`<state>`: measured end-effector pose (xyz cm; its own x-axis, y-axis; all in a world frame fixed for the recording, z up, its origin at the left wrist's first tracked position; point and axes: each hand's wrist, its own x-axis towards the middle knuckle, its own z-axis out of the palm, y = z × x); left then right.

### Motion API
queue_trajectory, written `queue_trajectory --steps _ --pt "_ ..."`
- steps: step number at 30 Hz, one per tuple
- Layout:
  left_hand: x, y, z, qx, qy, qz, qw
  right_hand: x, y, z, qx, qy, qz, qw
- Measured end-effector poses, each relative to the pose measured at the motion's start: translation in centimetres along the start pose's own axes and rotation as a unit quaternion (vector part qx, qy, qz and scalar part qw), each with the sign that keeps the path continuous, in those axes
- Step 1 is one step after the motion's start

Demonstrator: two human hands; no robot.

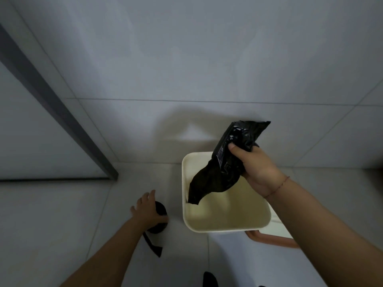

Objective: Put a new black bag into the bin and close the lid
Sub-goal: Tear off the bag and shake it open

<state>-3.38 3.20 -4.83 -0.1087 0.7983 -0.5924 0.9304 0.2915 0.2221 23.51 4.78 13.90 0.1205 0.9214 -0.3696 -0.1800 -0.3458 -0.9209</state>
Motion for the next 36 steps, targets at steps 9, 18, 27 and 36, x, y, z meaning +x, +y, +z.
queue_trajectory --steps 9,18,27,36 --pt "-13.5 12.4 -16.1 -0.446 -0.017 0.335 0.830 -4.8 -5.5 1.7 -0.017 -0.039 -0.023 0.999" --pt "-19.5 13.6 -19.6 -0.414 -0.153 0.286 0.850 -8.5 -10.9 -1.1 0.150 0.065 -0.011 0.987" --pt "-22.4 16.5 -24.4 -0.478 -0.138 0.225 0.838 -10.6 -12.1 -3.6 -0.184 0.172 -0.116 0.961" --pt "-24.5 19.9 -25.7 -0.637 -0.202 0.171 0.724 -13.7 -15.7 -0.8 -0.180 -0.004 -0.352 0.919"
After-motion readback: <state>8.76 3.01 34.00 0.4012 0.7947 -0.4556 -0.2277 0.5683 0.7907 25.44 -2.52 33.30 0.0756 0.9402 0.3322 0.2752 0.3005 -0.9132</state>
